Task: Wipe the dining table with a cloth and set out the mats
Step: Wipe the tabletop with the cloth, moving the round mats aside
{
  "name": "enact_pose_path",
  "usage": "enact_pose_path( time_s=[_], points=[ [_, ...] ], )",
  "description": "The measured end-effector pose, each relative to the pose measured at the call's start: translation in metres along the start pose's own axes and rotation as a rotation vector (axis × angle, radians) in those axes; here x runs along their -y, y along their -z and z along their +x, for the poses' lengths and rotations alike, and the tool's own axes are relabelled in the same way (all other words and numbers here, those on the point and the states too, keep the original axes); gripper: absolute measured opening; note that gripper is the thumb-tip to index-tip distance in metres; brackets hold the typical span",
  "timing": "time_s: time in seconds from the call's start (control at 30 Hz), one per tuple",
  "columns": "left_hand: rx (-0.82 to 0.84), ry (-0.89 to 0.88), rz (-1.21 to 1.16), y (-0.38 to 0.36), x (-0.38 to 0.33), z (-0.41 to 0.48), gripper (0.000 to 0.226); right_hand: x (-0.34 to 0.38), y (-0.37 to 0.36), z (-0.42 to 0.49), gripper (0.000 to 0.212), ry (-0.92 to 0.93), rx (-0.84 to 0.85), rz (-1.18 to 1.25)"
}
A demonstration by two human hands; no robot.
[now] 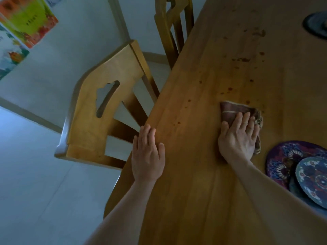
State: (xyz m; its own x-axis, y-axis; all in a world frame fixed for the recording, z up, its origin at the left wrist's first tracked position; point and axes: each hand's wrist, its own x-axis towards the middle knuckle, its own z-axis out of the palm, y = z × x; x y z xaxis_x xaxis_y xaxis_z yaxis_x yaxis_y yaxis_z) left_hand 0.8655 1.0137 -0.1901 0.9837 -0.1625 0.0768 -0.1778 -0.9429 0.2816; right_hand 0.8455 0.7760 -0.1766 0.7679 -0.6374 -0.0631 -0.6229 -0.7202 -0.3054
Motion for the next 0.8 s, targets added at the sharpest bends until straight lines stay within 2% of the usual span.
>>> enact_pose_path(
  time_s=[0.2,0.33,0.53,0.67,0.8],
  points=[
    [0.041,0.004,0.032,-0.001,-0.001,0.004,0.053,0.061,-0.020,0.024,0.069,0.248,0.079,-0.023],
    [0.043,0.006,-0.007,0.004,-0.001,0.004,0.054,0.097,-0.029,0.023,0.064,0.529,0.151,-0.061],
    [-0.019,0.031,-0.185,0.010,-0.002,0.000,0.063,0.081,-0.022,-0.019,0.060,0.874,0.298,-0.088],
    [-0.021,0.044,-0.162,0.008,-0.004,-0.001,0.063,0.024,-0.007,-0.046,0.060,0.950,0.336,-0.121],
    [0.007,0.048,-0.127,0.005,-0.004,0.001,0.064,-0.018,0.011,-0.030,0.059,0.842,0.310,-0.123]
  ],
)
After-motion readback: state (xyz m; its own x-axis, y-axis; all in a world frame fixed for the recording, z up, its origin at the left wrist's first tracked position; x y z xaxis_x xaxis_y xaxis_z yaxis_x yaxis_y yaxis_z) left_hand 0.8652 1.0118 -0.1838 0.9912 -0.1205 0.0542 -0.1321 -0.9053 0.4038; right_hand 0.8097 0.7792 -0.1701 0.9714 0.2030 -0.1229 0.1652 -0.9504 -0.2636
